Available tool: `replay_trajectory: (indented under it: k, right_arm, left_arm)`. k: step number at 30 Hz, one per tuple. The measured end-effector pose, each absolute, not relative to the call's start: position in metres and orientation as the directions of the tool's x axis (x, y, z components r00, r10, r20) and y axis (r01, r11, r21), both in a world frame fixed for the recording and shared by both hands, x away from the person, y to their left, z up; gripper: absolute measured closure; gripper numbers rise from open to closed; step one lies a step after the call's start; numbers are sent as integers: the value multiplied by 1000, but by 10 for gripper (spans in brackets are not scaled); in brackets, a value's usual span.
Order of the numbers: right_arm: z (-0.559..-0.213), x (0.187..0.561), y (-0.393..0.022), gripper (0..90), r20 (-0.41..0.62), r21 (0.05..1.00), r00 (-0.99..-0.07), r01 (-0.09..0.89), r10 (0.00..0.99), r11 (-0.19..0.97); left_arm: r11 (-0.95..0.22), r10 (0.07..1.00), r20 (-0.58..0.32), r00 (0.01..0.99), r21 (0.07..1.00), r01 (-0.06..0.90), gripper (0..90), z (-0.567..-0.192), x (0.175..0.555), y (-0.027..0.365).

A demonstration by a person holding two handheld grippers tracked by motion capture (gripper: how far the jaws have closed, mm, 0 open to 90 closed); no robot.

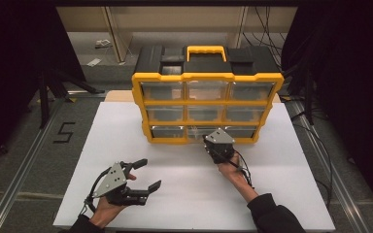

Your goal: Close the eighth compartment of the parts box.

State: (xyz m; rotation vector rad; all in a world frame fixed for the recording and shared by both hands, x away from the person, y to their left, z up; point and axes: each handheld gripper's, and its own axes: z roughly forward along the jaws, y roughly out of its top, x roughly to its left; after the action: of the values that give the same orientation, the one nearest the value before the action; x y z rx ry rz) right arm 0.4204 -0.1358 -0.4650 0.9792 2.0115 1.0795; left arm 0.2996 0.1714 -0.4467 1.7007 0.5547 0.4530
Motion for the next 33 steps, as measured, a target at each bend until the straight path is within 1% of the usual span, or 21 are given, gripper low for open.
replay_trajectory:
  k: [33]
  right_arm:
    - [-468, 434, -136, 900, -191, 876, -487, 307, 852, 372]
  left_arm:
    - [-157, 590, -1, 807, 981, 116, 188, -447, 299, 172]
